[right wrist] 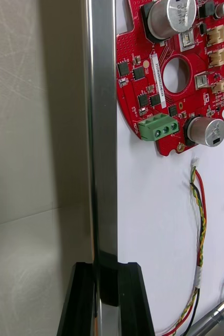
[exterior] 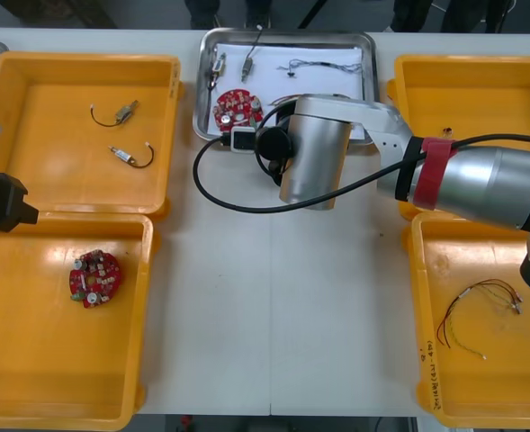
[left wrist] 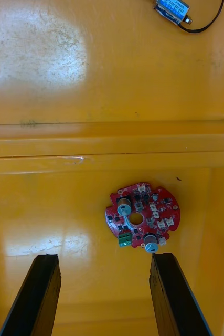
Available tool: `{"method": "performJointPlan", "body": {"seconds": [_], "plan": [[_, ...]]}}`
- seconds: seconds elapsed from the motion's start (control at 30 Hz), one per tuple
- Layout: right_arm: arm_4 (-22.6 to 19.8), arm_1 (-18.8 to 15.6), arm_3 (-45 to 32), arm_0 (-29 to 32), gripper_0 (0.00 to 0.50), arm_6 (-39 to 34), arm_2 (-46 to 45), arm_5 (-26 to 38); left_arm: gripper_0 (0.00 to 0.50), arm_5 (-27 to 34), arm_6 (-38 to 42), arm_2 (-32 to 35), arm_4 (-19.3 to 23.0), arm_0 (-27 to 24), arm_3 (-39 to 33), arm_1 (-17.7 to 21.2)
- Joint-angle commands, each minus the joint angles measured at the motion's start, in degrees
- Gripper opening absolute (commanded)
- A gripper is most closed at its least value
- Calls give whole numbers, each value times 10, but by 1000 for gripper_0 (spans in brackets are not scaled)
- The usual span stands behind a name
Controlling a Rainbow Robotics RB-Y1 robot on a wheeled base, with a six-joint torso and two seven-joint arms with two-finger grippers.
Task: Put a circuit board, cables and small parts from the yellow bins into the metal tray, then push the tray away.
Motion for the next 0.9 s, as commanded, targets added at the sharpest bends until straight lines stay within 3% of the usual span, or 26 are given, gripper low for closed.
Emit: {"method": "performJointPlan", "body": {"seconds": [0.03,0.07,0.13,0.2,0.43,0.9], "plan": [[6,10,-1,-32,386,18,-1,-5,500,4,-57,19,-5,9,-18,24],[6,10,-1,-32,454,17,-2,-4,500,4,-57,19,-5,9,-18,24],[6,10,-1,-32,500,16,-4,-4,500,4,-57,19,-5,9,-18,24],[2,10,-4,-32,500,17,-6,-2,500,4,-57,19,-5,9,-18,24],[-87,10,-46,-29,500,17,-59,73,500,4,-57,19,-5,9,-18,24],[-89,6,-260,83,500,-9,-250,355,500,4,-57,19,-5,9,-18,24]]}}
